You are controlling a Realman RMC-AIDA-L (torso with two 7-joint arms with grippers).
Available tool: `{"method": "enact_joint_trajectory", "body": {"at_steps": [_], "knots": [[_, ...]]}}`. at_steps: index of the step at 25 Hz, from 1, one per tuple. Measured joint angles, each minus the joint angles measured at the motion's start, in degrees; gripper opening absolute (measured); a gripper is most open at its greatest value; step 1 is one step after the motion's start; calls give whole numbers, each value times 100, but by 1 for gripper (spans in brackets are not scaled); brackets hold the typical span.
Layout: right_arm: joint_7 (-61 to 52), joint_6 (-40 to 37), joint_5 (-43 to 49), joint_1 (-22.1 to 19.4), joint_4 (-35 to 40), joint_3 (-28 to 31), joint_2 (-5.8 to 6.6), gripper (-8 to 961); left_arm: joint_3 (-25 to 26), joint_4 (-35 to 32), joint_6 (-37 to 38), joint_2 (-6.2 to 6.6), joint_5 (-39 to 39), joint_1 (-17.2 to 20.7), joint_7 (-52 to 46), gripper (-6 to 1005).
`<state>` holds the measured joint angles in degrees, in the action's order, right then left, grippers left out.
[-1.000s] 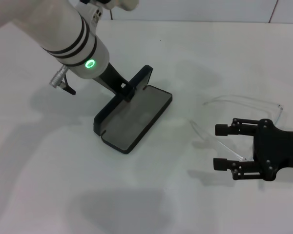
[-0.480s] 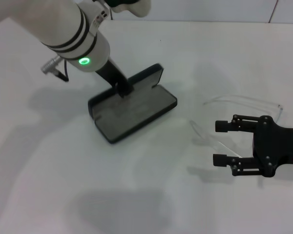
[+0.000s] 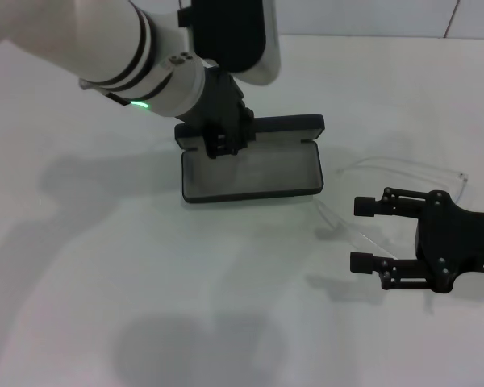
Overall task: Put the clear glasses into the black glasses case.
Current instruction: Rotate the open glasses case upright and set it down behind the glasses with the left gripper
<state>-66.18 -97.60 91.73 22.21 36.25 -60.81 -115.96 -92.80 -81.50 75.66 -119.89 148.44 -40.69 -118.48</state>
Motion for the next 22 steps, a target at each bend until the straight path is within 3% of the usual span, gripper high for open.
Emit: {"method": "enact_joint_trajectory", "body": {"at_steps": [12, 22], "knots": [[0, -6, -61, 8, -12, -1, -5, 750, -497, 307, -604, 0, 56, -64, 566, 212], [0, 34, -60, 37, -13, 6, -5, 750, -384, 637, -688, 12, -201, -144, 839, 224]]}}
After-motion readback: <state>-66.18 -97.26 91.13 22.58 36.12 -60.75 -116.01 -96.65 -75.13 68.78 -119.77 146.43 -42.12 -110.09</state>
